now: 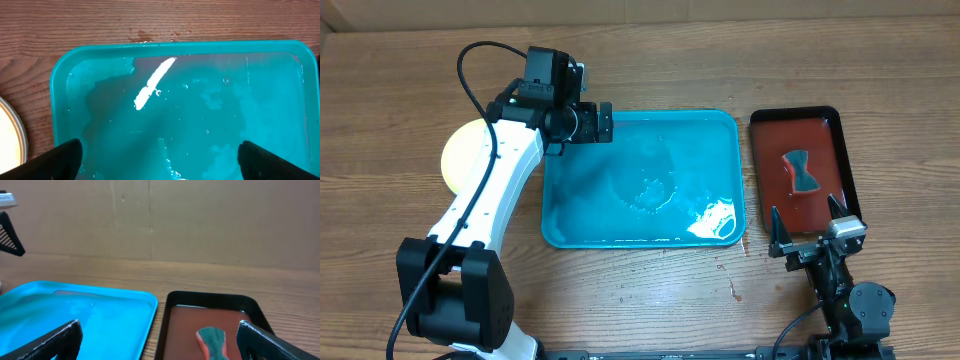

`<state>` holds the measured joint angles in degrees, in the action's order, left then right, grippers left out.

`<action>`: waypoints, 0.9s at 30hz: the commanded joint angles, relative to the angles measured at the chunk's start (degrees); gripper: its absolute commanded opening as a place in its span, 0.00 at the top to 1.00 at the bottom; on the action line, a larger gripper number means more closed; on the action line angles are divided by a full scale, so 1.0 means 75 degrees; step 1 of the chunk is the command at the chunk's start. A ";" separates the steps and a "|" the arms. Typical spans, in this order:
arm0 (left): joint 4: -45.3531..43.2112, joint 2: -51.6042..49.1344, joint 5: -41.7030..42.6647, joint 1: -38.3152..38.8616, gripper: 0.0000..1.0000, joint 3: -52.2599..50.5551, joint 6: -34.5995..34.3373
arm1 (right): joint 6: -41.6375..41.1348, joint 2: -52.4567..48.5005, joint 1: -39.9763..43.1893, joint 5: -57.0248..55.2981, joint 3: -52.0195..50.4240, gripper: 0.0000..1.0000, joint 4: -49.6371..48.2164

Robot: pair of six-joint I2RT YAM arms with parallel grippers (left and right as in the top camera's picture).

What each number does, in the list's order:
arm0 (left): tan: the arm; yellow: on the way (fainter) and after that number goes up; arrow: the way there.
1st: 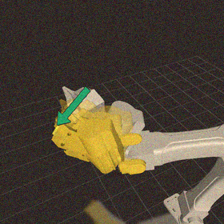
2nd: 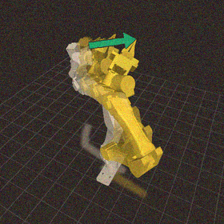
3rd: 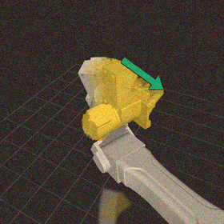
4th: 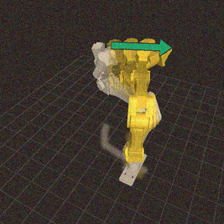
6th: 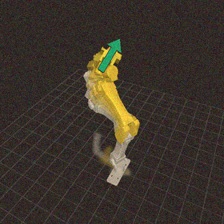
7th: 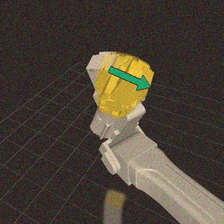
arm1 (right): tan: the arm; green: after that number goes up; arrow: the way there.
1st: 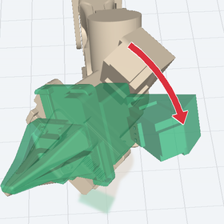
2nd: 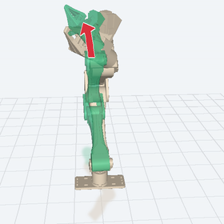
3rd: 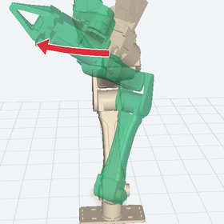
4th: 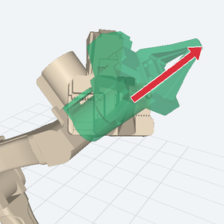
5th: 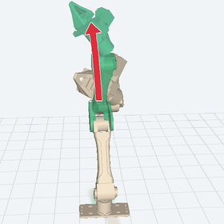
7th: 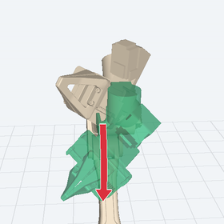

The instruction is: Clean dirty plates on tray and stack at the side

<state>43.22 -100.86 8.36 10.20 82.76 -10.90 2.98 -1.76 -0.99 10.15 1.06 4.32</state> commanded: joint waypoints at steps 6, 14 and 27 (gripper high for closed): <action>-0.0020 -0.0041 0.0006 0.0032 0.00 0.0044 0.0082 | -0.0058 0.0058 -0.0131 -0.0093 -0.0082 0.00 -0.0047; -0.0020 -0.0041 0.0006 0.0032 0.00 0.0044 0.0085 | -0.0058 0.0055 -0.0131 -0.0093 -0.0082 0.00 -0.0044; 0.0178 0.0213 -0.0545 0.0032 0.00 0.0029 0.0085 | -0.0058 0.0055 -0.0131 -0.0093 -0.0082 0.00 -0.0044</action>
<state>43.68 -100.86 8.05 10.20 82.76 -10.90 2.96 -1.76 -1.54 10.02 1.06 4.32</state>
